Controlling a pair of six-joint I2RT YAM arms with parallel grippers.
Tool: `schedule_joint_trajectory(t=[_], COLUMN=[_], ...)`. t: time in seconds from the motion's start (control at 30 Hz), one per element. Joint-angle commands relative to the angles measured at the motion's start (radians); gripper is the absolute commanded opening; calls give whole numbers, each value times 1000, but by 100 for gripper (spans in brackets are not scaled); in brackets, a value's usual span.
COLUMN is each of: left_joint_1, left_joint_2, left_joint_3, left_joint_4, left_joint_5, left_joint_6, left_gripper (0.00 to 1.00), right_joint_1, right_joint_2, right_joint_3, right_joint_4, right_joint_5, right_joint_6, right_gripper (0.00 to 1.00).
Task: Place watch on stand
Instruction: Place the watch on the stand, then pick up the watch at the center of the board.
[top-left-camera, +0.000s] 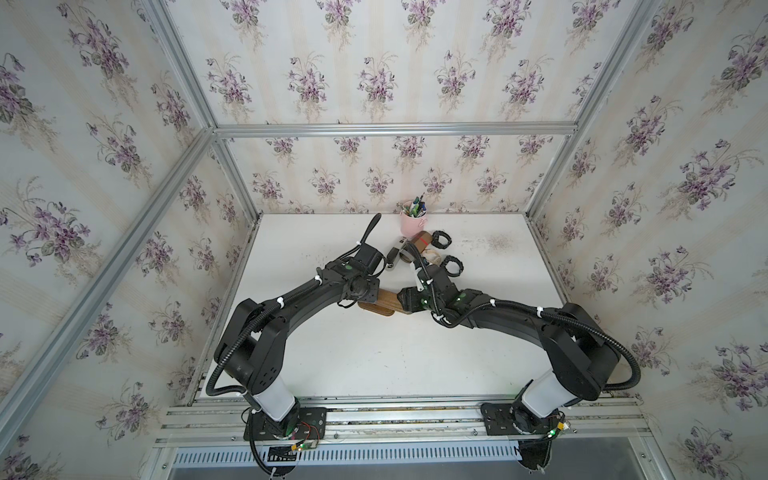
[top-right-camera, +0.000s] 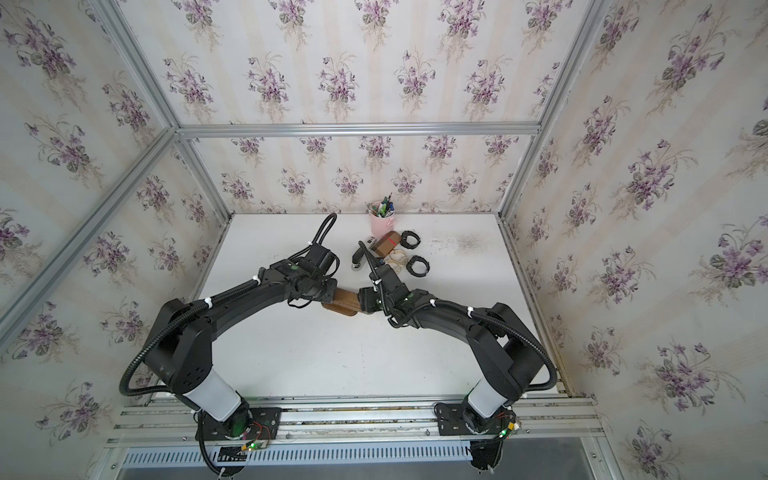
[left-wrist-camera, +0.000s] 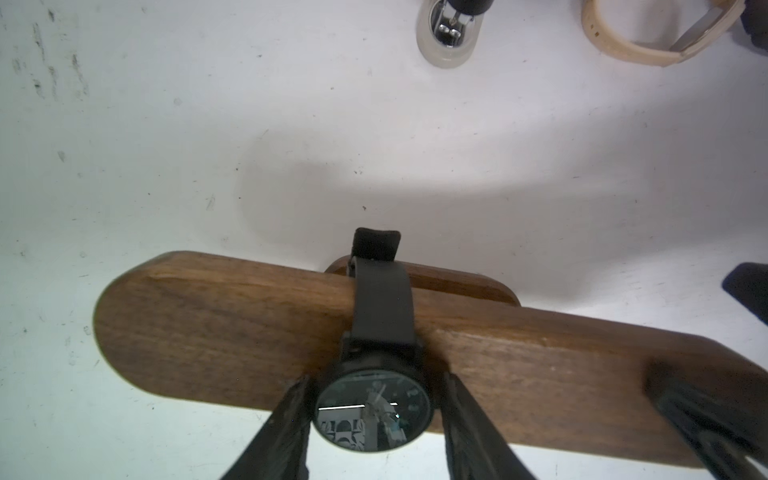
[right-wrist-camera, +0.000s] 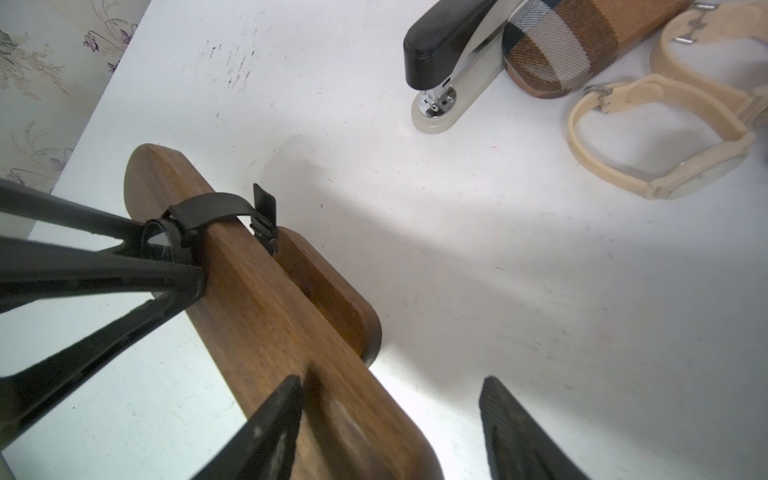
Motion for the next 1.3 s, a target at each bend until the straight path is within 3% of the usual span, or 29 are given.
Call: schedule_joint_trajectory(t=[0.0,0.1,0.27,0.47,0.63,0.8,0.9,1.27], left_joint_1=[0,0,0,13,85,217,267,283], left_joint_2=[-2,-22,-108,-374,-615,-775,-837,-880], left_joint_3=[1,-9,-53,-224,-419,-549,-598,-675], left_joint_4=[2,8,39,144,246,291,310,362], left_joint_5=[10,10,40,28,-8,44,77,119], left_joint_6=[-2,-2,0,-8,-74,-139,-148,-152], left_gripper=[53,54,65,69,75,77,78,79], right_joint_1=[0,-1,0,-23,-167,-333,-382,-468], right_joint_2=[-14,-40,-132,-261,-292,-180,-92,212], right_joint_3=[-5,-25,-82,-144,-164,-84,-26,243], right_joint_4=[10,9,-5,-65,-71,-100,-106,-126], right_joint_5=[8,11,44,117,48,-7,10,-42], right_joint_6=[-7,-15,-26,-60,-51,-22,-26,-19], right_gripper=[70,75,82,83,77,68,64,51])
